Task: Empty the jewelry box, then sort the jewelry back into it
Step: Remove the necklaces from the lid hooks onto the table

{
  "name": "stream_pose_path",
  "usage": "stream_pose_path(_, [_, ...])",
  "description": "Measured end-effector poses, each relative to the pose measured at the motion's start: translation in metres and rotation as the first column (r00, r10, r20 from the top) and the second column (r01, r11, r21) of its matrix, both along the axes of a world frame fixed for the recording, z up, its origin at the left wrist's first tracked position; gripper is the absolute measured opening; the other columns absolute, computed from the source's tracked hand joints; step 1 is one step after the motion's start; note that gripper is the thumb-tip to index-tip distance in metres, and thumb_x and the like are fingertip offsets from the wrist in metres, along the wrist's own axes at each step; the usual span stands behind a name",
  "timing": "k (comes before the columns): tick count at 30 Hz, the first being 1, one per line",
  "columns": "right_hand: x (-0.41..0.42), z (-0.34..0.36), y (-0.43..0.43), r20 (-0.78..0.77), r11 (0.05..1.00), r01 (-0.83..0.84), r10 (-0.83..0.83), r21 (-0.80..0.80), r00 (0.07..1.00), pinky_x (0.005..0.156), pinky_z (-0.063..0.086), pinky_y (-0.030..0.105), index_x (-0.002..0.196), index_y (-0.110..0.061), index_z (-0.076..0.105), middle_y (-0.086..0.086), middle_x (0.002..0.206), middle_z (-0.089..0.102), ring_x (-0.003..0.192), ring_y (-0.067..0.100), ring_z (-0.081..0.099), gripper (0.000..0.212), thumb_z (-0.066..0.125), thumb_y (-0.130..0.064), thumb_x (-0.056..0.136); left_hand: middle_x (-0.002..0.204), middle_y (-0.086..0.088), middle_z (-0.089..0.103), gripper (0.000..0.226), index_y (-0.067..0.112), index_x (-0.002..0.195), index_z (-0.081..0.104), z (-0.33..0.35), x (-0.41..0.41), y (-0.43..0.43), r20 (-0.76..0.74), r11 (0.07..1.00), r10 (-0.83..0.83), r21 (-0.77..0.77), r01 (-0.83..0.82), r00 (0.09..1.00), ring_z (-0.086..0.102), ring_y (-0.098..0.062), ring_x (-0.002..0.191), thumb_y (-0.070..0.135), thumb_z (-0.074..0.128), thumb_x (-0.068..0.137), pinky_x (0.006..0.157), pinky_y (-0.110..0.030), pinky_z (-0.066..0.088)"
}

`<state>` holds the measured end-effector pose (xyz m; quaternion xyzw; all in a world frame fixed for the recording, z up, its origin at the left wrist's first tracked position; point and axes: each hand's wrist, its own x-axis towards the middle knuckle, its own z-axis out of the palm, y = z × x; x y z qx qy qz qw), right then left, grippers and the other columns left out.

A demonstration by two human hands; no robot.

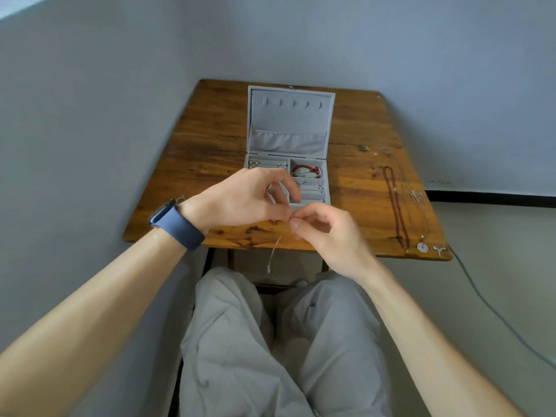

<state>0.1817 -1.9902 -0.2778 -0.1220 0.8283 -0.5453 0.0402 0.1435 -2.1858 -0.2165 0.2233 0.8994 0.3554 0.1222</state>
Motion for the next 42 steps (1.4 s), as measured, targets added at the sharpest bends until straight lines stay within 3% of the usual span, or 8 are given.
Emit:
stream_pose_path(7, [-0.006, 0.002, 0.000, -0.123, 0.982, 0.017, 0.007, 0.186, 0.992, 0.072, 0.047, 0.009, 0.098, -0.024, 0.069, -0.018, 0.088, 0.068, 0.088, -0.001, 0.062, 0.008, 0.063, -0.029, 0.096, 0.086, 0.015, 0.071, 0.018, 0.035, 0.104, 0.074, -0.004, 0.001, -0.014, -0.050, 0.993, 0.010, -0.117, -0.016, 0.999, 0.065, 0.008, 0.080, 0.028, 0.075, 0.087, 0.070, -0.007, 0.048])
stream_pose_path(17, [-0.003, -0.001, 0.006, -0.172, 0.946, 0.000, 0.059, 0.323, 0.983, 0.069, 0.048, 0.013, 0.096, -0.026, 0.068, -0.019, 0.088, 0.065, 0.087, 0.000, 0.060, 0.008, 0.061, -0.031, 0.096, 0.086, 0.017, 0.071, 0.011, 0.031, 0.097, 0.078, -0.012, 0.002, -0.006, -0.109, 0.975, -0.005, -0.220, -0.019, 0.994, 0.065, 0.003, 0.082, 0.031, 0.069, 0.090, 0.078, -0.020, 0.055])
stream_pose_path(24, [-0.005, -0.006, 0.008, -0.193, 0.958, 0.013, 0.045, 0.287, 0.980, 0.073, 0.046, 0.011, 0.102, -0.022, 0.063, -0.015, 0.096, 0.063, 0.093, 0.000, 0.057, 0.009, 0.056, -0.028, 0.100, 0.087, 0.015, 0.072, 0.011, 0.028, 0.098, 0.074, -0.020, 0.004, -0.006, 0.019, 0.996, 0.054, -0.070, -0.052, 0.998, 0.064, 0.005, 0.082, 0.035, 0.068, 0.092, 0.075, -0.019, 0.051])
stream_pose_path(29, [-0.005, -0.006, 0.008, -0.104, 0.973, -0.003, 0.028, 0.229, 0.994, 0.070, 0.044, 0.011, 0.105, -0.020, 0.057, -0.012, 0.096, 0.061, 0.087, 0.000, 0.056, 0.015, 0.047, -0.031, 0.104, 0.095, 0.005, 0.077, 0.012, 0.017, 0.099, 0.069, -0.027, 0.008, 0.001, 0.266, 0.978, 0.065, 0.176, -0.115, 0.962, 0.071, -0.010, 0.093, 0.027, 0.062, 0.098, 0.089, -0.039, 0.055])
stream_pose_path(33, [-0.002, -0.006, 0.012, -0.062, 0.977, -0.013, 0.027, 0.214, 0.998, 0.065, 0.049, 0.019, 0.104, -0.019, 0.052, -0.009, 0.085, 0.064, 0.077, 0.002, 0.059, 0.014, 0.042, -0.030, 0.106, 0.088, 0.001, 0.076, 0.013, 0.013, 0.104, 0.067, -0.036, 0.007, 0.007, 0.324, 0.960, 0.070, 0.235, -0.152, 0.944, 0.073, -0.013, 0.087, 0.024, 0.062, 0.098, 0.094, -0.046, 0.056])
stream_pose_path(38, [0.001, -0.011, 0.020, -0.058, 0.982, -0.008, 0.019, 0.187, 0.998, 0.064, 0.049, 0.021, 0.101, -0.020, 0.053, -0.002, 0.076, 0.064, 0.072, 0.009, 0.061, 0.009, 0.046, -0.024, 0.104, 0.068, 0.003, 0.062, 0.013, 0.019, 0.101, 0.074, -0.033, 0.001, 0.011, 0.372, 0.991, 0.022, 0.114, -0.070, 0.928, 0.062, -0.012, 0.068, 0.024, 0.063, 0.096, 0.083, -0.038, 0.058])
stream_pose_path(40, [0.002, -0.015, 0.022, -0.046, 0.983, -0.009, 0.018, 0.182, 0.999, 0.061, 0.048, 0.017, 0.102, -0.020, 0.057, -0.004, 0.078, 0.065, 0.071, 0.006, 0.060, 0.006, 0.051, -0.023, 0.102, 0.060, 0.003, 0.054, 0.018, 0.019, 0.098, 0.076, -0.025, 0.001, 0.014, 0.368, 0.997, 0.002, 0.073, -0.031, 0.930, 0.052, -0.012, 0.060, 0.034, 0.066, 0.094, 0.069, -0.032, 0.050])
stream_pose_path(42, [0.004, -0.021, 0.025, -0.033, 0.981, -0.010, 0.016, 0.191, 0.999, 0.059, 0.046, 0.016, 0.102, -0.023, 0.061, -0.005, 0.080, 0.066, 0.071, 0.005, 0.059, 0.006, 0.057, -0.026, 0.100, 0.060, -0.002, 0.049, 0.023, 0.023, 0.095, 0.078, -0.017, 0.000, 0.016, 0.360, 1.000, -0.027, 0.006, 0.026, 0.932, 0.045, -0.019, 0.060, 0.044, 0.066, 0.092, 0.065, -0.031, 0.040])
